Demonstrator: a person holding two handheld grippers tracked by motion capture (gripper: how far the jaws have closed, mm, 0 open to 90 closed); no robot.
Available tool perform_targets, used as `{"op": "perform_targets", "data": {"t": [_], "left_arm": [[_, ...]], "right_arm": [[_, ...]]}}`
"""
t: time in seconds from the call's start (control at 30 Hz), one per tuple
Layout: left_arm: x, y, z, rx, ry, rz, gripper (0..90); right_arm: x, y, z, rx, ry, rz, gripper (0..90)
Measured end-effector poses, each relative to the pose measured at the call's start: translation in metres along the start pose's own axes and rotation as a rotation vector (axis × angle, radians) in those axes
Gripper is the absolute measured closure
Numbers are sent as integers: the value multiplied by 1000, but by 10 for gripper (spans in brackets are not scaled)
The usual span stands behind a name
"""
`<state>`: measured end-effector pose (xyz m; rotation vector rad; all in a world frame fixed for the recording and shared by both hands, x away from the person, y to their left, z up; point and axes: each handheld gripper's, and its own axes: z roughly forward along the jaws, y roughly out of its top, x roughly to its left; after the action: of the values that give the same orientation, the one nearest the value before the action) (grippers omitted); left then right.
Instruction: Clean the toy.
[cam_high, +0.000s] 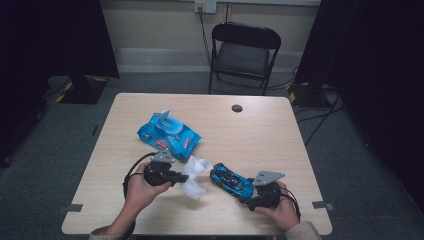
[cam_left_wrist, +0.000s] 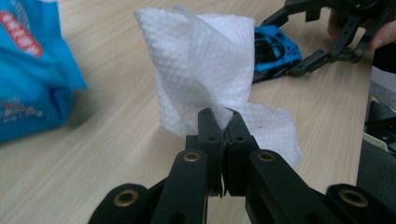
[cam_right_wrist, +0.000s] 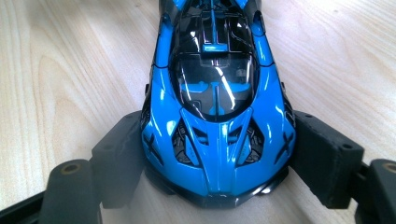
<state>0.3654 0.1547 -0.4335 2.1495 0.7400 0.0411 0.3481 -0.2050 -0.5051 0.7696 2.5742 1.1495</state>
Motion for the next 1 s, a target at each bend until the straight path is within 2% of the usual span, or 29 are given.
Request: {"op": "perform_targets", "data": {"t": [0.3,0.43,0.77,1.0], "left_arm": [[-21,37,13,-41,-62,64,882],[-28,50,26,-35,-82,86,882],[-40,65,72,-18,-124,102,881],[-49,73,97,-7,-147,111,881]], "right_arm": [[0,0,0,0,0,0,237],[0,0,0,0,0,-1,237],[0,0,0,0,0,0,237],[0,0,0,-1,0,-1,237]]}}
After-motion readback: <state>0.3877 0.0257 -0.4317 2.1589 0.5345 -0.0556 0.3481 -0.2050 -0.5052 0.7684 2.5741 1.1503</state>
